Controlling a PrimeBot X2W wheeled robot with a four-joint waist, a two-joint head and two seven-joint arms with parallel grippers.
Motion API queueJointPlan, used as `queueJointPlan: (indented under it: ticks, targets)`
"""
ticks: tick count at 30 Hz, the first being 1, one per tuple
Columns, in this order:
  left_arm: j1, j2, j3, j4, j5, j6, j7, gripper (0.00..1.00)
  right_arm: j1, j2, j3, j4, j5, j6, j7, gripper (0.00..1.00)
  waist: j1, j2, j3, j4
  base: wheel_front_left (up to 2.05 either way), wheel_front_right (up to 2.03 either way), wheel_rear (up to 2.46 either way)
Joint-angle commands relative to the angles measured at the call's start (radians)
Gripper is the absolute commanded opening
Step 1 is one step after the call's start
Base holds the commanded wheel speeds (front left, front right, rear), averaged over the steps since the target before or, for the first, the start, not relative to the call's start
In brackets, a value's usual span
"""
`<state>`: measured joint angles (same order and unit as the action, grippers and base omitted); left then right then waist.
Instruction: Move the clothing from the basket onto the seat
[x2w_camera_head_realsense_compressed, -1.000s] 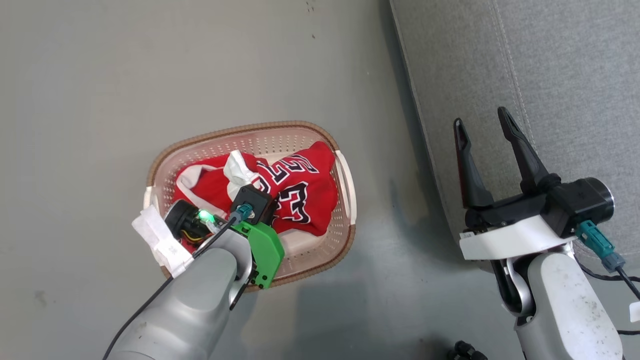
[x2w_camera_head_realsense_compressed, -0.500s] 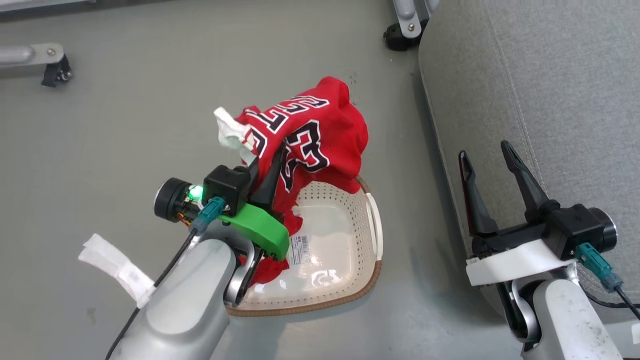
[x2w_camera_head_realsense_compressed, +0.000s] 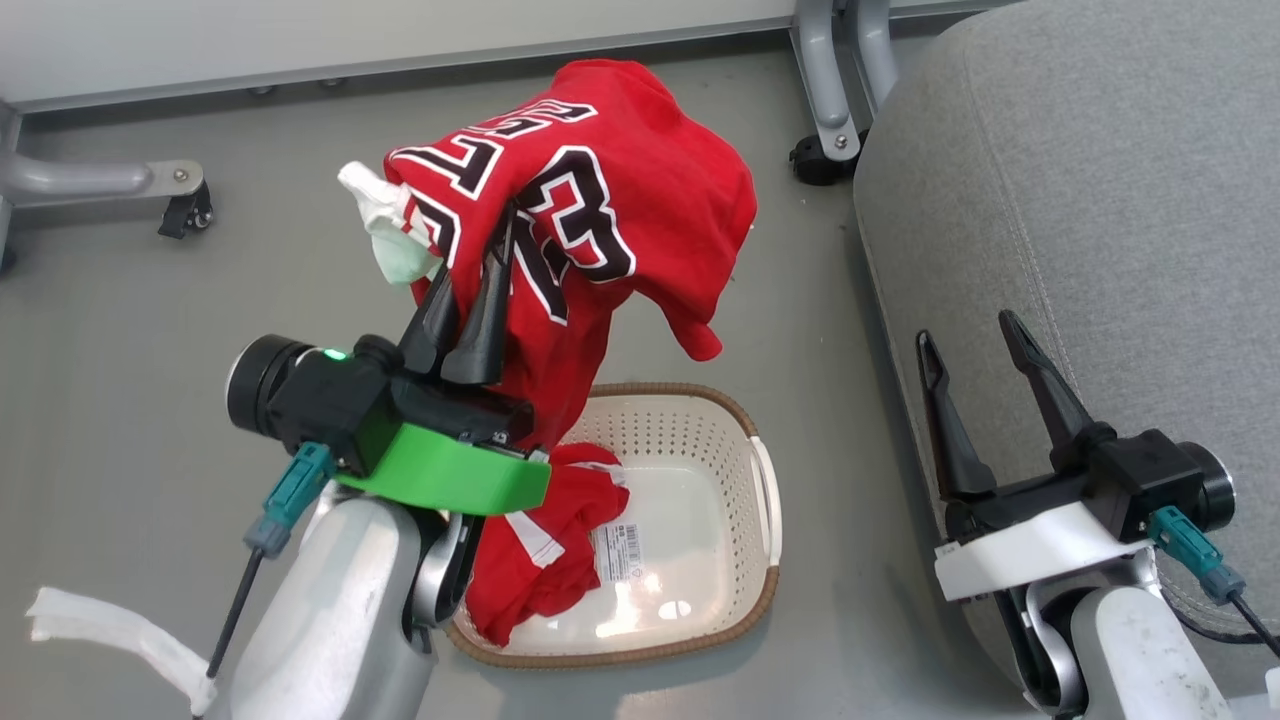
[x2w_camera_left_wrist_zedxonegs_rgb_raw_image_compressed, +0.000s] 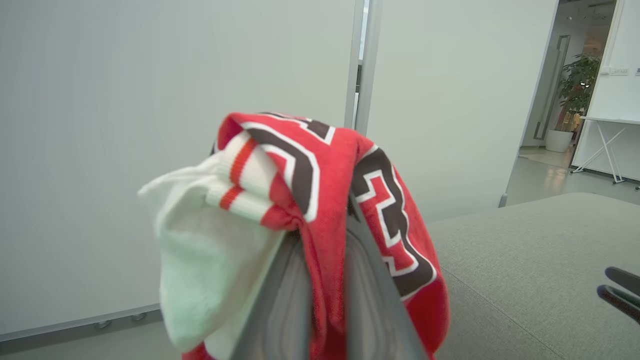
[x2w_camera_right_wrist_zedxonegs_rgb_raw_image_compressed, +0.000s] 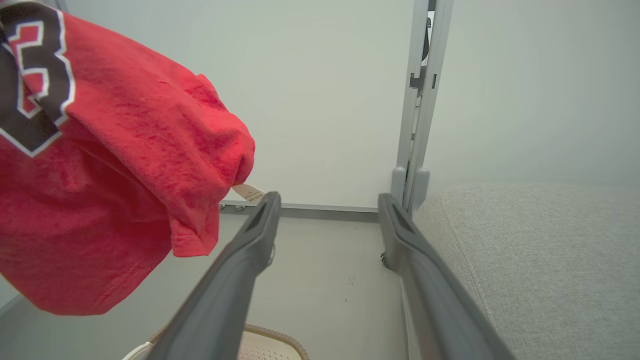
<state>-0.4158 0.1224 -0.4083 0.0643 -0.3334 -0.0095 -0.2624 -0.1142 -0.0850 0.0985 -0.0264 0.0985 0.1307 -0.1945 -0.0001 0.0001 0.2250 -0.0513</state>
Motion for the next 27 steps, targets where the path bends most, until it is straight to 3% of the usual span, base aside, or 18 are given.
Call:
queueJointPlan:
  ticks: [1,14,27]
  targets:
    - [0.028,-0.005,0.016,-0.020,0.014,-0.011,-0.004,0.00,0.022,-0.004,0.001,-0.005,-0.007,0.000,0.006,1.00,0.0001,-0.0001,-0.026,0.002,0.00,0.00,0.00]
    - [0.232,-0.040,0.071,-0.101,0.074,-0.057,-0.004,0.00,0.129,0.006,0.034,-0.033,-0.003,0.000,0.045,1.00,0.0001,-0.0001,-0.146,-0.003,0.00,0.00,0.00]
    - [0.322,-0.058,0.076,-0.102,0.081,-0.080,-0.004,0.00,0.198,0.020,0.050,-0.043,0.007,0.000,0.066,1.00,0.0001,-0.0001,-0.201,0.007,0.00,0.00,0.00]
